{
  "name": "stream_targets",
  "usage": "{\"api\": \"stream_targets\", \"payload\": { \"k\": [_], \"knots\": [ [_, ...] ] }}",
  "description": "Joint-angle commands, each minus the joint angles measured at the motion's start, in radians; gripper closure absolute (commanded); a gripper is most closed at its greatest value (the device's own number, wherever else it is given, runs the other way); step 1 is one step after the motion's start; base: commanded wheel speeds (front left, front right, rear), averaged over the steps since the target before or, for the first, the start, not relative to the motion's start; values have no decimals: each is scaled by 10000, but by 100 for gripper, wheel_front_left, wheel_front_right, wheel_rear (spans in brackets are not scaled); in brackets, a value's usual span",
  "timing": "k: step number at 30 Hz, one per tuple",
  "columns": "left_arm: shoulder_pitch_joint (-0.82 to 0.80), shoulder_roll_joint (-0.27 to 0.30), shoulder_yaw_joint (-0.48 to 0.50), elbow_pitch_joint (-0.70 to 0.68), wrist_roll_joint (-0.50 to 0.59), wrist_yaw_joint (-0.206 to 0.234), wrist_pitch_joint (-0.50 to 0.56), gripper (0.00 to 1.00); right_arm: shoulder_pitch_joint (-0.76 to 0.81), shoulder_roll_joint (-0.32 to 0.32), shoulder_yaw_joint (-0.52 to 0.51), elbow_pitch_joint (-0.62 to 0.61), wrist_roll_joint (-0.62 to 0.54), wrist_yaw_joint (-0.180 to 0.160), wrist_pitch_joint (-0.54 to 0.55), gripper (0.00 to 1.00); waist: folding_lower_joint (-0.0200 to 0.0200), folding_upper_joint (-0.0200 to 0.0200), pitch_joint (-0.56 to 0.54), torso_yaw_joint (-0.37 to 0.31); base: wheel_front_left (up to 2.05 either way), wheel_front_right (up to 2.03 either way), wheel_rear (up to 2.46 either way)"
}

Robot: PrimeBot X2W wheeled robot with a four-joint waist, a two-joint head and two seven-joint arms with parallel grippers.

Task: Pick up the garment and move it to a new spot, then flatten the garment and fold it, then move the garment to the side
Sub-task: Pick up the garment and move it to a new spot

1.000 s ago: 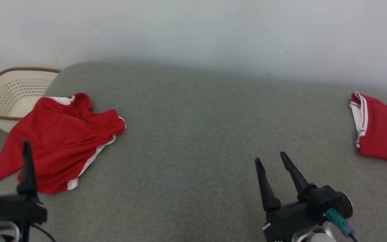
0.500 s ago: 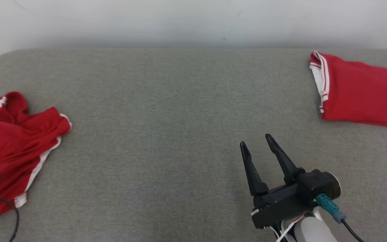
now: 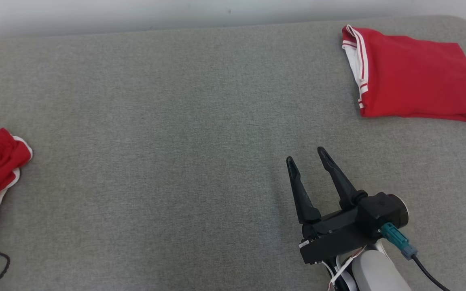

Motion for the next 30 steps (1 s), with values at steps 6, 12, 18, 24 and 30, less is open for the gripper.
{"api": "stream_targets", "payload": {
  "k": [6,12,18,24,30],
  "knots": [
    [-496,314,-385,1313,-2,-68,1262,0,-160,56,111,34,99,4,-13,0,-1,-1,166,-334,0,0,0],
    [-537,488,-573,1877,134,-36,1531,100,-159,64,127,97,113,4,-13,0,-1,-1,130,-461,0,0,0],
    [-788,624,-1057,1639,475,-187,40,100,-14,77,-7,193,98,4,-13,0,-1,-1,-114,-374,0,0,0],
    [-1118,523,-1716,811,805,-331,-1040,100,226,28,-117,243,70,4,-13,0,-1,-1,-563,-104,0,0,0],
    [-1308,313,-2539,-545,932,-402,-1155,100,337,22,-147,302,125,4,-12,0,-1,-1,-898,-50,0,0,0]
  ]
}}
